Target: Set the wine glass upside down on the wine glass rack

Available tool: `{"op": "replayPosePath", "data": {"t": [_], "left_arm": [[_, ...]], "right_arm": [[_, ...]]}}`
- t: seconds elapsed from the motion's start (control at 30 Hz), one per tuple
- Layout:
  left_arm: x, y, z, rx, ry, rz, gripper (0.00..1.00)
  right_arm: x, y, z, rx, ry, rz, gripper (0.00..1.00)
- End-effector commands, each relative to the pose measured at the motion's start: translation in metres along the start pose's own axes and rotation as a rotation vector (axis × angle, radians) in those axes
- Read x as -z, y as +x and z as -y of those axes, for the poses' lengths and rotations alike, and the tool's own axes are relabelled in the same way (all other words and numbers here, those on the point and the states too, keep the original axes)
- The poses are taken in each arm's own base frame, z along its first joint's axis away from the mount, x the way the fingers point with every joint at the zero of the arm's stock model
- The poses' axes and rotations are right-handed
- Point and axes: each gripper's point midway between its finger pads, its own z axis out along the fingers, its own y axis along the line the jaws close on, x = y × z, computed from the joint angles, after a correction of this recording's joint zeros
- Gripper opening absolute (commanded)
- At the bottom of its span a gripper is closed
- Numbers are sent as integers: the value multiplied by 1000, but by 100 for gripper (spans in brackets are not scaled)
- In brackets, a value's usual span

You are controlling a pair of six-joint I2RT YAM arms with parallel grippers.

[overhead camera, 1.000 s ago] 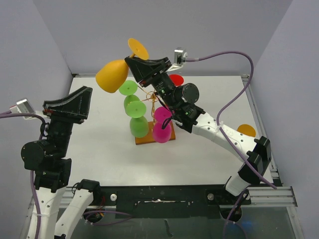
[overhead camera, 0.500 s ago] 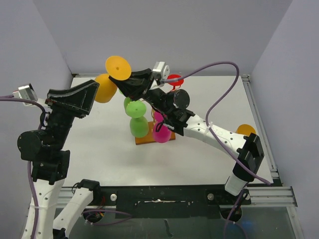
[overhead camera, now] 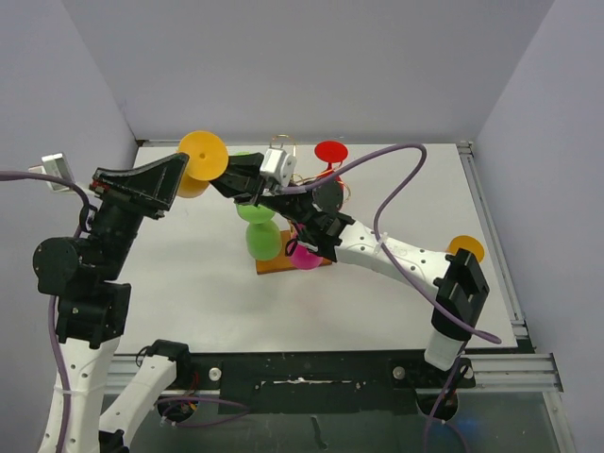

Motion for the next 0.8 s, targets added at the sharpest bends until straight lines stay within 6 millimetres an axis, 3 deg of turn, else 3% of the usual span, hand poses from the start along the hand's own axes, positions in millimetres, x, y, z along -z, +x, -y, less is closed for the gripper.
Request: {"op": "replayPosePath", "data": {"t": [0.0, 0.13, 0.5, 0.6, 0.67, 0.77], "left_arm": [[1, -9, 4, -28, -24, 20, 23], [3, -9, 5, -19, -26, 19, 12], [4, -3, 10, -15, -5, -22, 10], [4, -4, 15, -17, 13, -24, 0], [4, -7, 19, -21, 23, -18, 0], [4, -12, 28, -25, 44, -6, 0]], "right_arm": [[-3, -23, 2, 119, -2, 98, 0], [-4, -19, 3, 137, 0, 102, 0], [-7, -17, -3, 149, -31, 117, 0], [-7, -20, -5, 146, -38, 119, 0], [-7, -22, -6, 133, -33, 121, 6], [-3, -34, -2, 101, 7, 141, 23]]}}
